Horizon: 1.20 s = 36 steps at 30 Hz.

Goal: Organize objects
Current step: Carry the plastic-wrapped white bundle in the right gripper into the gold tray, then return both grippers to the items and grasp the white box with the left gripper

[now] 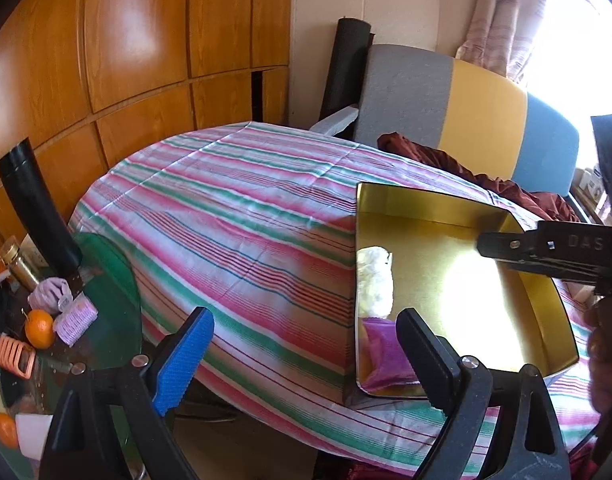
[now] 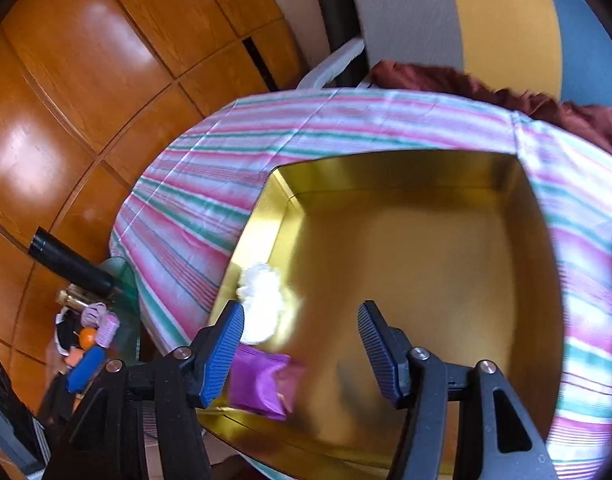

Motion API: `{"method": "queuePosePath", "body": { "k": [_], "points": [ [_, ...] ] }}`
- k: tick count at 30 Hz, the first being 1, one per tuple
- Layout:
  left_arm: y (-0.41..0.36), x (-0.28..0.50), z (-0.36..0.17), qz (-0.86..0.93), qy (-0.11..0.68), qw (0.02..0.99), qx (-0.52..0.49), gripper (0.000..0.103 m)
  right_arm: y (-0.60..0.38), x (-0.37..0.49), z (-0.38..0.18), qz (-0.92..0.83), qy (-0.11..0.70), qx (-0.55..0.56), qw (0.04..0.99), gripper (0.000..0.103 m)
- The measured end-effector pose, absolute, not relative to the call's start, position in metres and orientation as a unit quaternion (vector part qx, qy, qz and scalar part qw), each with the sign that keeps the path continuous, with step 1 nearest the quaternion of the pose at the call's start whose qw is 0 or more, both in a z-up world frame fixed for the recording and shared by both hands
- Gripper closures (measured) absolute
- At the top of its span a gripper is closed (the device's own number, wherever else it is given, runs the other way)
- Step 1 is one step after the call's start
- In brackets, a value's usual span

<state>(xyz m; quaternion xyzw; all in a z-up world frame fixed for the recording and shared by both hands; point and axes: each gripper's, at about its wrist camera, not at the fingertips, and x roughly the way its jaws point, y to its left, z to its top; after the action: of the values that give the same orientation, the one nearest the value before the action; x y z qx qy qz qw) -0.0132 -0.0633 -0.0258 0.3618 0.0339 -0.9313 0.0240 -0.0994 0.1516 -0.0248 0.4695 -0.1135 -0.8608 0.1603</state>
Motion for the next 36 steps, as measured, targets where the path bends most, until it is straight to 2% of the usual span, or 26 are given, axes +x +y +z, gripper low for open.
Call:
{"method": "queuePosePath", "body": {
  "k": [11, 29, 36],
  "points": [
    [-0.032, -0.008, -0.014, -0.935, -0.002, -0.006, 0.354, 0.01, 0.244, -0.065, -0.008, -0.89, -0.118, 0.434, 0.08, 0.042],
    [0.056, -0.01, 0.006, -0.936, -0.091, -0.081, 0.331, 0.01, 0.45, -0.021, -0.003, -0.898, -0.138, 0.4, -0.122, 0.042],
    [0.091, -0.013, 0.013, -0.933, -0.121, -0.104, 0.323, 0.009, 0.495, -0.018, -0.016, -0.897, -0.132, 0.393, -0.154, 0.042]
  ]
}}
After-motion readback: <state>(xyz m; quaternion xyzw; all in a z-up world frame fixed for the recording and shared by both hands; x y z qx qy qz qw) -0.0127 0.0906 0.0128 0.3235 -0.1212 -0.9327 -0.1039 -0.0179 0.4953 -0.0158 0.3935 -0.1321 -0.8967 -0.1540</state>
